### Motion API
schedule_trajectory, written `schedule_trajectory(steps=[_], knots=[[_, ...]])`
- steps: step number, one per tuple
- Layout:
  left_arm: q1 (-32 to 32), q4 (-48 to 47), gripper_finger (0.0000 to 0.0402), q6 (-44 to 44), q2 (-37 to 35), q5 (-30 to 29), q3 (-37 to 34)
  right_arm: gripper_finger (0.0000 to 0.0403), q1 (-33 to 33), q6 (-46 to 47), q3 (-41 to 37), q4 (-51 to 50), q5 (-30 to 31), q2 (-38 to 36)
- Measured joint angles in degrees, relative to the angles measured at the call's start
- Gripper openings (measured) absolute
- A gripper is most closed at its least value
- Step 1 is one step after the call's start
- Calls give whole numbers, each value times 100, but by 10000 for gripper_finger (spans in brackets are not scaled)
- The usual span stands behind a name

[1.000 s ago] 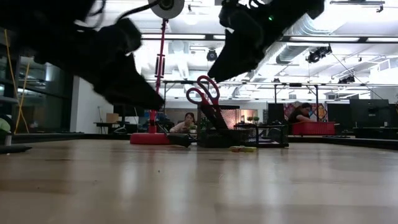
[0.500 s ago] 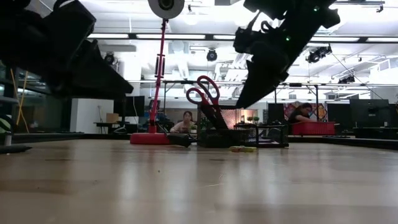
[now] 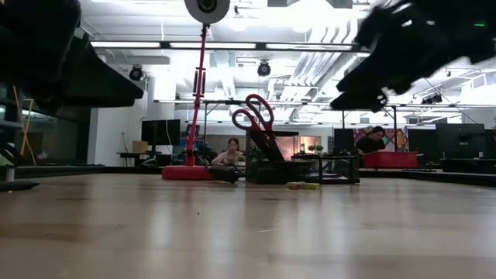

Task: Pick and place office supplies into organizer
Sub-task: Put the black pen into the black desk organizer

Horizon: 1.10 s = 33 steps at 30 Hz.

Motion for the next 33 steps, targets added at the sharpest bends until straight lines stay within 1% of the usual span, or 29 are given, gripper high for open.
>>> schedule_trajectory(steps=[3,7,10,13,16,18,20,22,23,25,26,30,33], knots=[[-2,-293,195,-247,0,-39,-2,267,122,20,-646,447,296,-696],[-2,-634,195,-819,18,-51,-5,264,156,20,-1222,1016,648,-1261],[-2,-688,195,-1068,24,-59,-8,264,153,264,-1542,1054,741,-1517],[-49,-738,195,-1085,24,31,-7,264,153,552,-1771,1050,686,-1627],[-88,-1081,195,-1241,24,54,-5,265,153,634,-1873,838,667,-1629],[-86,-1312,195,-1477,24,242,-5,266,153,605,-1878,601,667,-1625],[-85,-1463,195,-1225,24,609,-6,266,153,572,-1878,322,667,-1633],[-76,-1636,195,-887,16,1158,-4,265,153,577,-1880,113,667,-1637],[-78,-1764,195,-867,-16,1414,-4,264,153,583,-1880,17,667,-1637],[-170,-1949,195,-1171,-73,1689,-1,264,153,599,-1880,-188,667,-1635],[-234,-2064,195,-1375,-74,1726,0,264,153,596,-1880,-243,667,-1635],[-460,-2552,195,-2649,-72,1505,7,264,153,575,-1880,-436,667,-1635],[-531,-3132,195,-3517,-72,1454,48,264,153,568,-1880,-478,667,-1635]])
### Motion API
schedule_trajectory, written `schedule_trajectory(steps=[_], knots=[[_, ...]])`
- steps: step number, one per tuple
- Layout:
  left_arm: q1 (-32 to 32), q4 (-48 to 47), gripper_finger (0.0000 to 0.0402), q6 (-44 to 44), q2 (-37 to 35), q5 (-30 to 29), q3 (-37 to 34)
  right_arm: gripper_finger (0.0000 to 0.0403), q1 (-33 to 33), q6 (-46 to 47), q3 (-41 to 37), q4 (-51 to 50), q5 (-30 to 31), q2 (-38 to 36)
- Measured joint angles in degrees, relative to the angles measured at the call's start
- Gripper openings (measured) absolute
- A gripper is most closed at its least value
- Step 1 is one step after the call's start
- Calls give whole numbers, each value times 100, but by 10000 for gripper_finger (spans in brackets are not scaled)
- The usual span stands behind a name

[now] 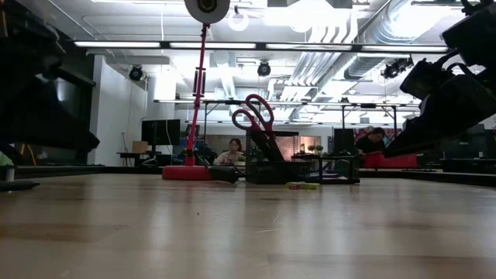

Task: Pick and place office supplies into organizer
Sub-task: Put the black pen into the black desk organizer

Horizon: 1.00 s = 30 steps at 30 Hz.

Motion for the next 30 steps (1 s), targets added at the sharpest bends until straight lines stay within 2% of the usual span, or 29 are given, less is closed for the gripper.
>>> schedule_trajectory(steps=[4,9,16,21,24,27,30], knots=[[-190,-425,195,-871,7,-339,9,264,0,28,0,2,0,0],[-518,-1332,195,-2683,20,-473,7,264,0,51,0,2,0,0],[-604,-1119,195,-3226,28,-311,11,264,0,51,0,2,0,0],[-521,-909,195,-3181,28,-284,7,262,0,51,0,2,0,0],[-402,-992,195,-3277,28,137,8,262,0,51,0,2,1,0],[-284,-1102,195,-3539,28,1048,7,262,0,51,0,2,0,0],[-159,-1260,195,-3726,97,1108,24,261,0,51,0,2,0,0]])
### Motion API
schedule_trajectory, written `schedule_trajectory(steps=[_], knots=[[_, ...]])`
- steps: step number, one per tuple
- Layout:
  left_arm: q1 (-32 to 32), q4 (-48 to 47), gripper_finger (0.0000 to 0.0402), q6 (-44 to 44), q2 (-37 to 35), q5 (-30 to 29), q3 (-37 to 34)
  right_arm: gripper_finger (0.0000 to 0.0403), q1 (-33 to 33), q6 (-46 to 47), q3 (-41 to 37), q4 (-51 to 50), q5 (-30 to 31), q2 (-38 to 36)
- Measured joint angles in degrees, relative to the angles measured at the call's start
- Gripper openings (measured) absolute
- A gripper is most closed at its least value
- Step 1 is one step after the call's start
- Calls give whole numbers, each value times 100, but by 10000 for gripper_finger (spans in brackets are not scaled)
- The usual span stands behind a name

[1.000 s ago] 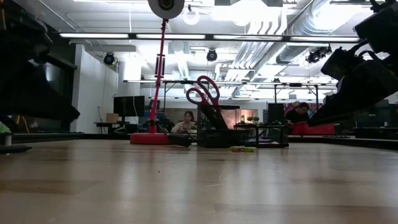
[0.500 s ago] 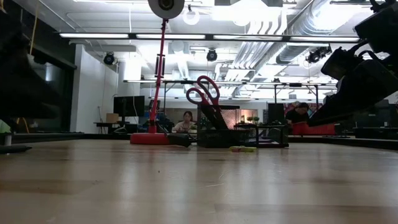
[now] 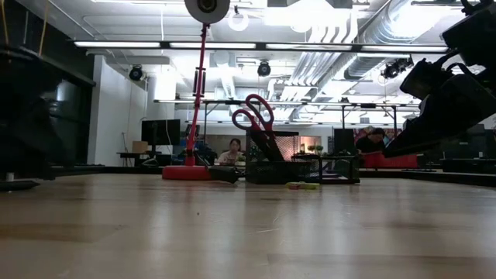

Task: Pick and place office supplies into organizer
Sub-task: Put the black pen into the black desk organizer

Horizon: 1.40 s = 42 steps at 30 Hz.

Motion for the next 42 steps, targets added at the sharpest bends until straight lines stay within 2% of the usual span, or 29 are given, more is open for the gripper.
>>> schedule_trajectory(steps=[5,10,15,17,23,30,36,42], knots=[[54,-1177,195,-679,210,35,520,261,0,0,0,2,0,2],[40,-2694,195,-1296,954,352,1551,261,-2,0,2,-49,2,7],[59,-4010,195,-2762,1737,1132,2412,261,-2,1,2,-68,2,7],[47,-4170,195,-2930,1901,1143,2648,261,-2,2,2,-73,2,7],[19,-4232,195,-2909,1970,596,2935,261,-2,0,2,-83,2,7],[24,-4085,195,-2933,1970,589,2936,261,-2,1,2,-87,2,7],[-31,-4008,195,-2907,2459,965,3202,261,-2,0,2,-92,2,7],[-72,-5046,195,-3432,3216,1277,4007,261,-2,1,2,-129,2,7]])
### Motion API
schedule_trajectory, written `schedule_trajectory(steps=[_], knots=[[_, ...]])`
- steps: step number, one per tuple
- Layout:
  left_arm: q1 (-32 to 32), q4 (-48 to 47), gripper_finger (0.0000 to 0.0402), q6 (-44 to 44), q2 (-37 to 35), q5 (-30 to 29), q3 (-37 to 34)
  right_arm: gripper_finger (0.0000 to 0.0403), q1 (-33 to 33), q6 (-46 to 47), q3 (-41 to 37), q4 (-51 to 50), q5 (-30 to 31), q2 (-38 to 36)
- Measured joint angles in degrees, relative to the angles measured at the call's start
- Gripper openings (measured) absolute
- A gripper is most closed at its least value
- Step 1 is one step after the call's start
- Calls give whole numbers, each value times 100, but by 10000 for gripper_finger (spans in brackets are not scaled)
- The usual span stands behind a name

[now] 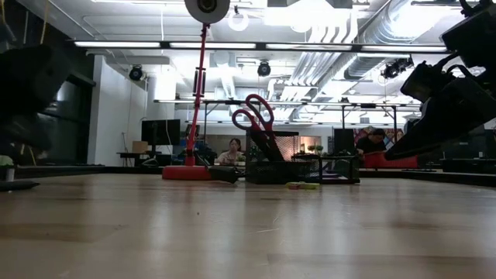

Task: Pick and place office supplies into organizer
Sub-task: Put the black pen into the black desk organizer

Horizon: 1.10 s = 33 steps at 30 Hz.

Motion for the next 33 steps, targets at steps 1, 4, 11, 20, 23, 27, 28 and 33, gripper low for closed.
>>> schedule_trajectory(steps=[1,4,11,20,23,27,28,33], knots=[[0,-117,195,-97,93,186,110,261,0,-1,0,-4,0,0],[0,-383,195,-326,221,577,416,261,0,-1,0,-5,0,0],[-172,-357,195,-209,235,886,727,261,0,-1,0,-18,-28,0],[-644,-20,195,-344,254,1025,459,261,0,1,0,-24,-44,0],[-636,249,195,-296,256,1026,228,261,0,1,0,-24,-44,0],[-620,410,195,-270,342,909,75,261,0,-1,0,-25,-44,0],[-624,398,195,-328,400,888,75,261,0,1,0,-27,-44,0],[-632,167,195,-556,847,855,298,261,1,-1,0,-39,-44,0]])
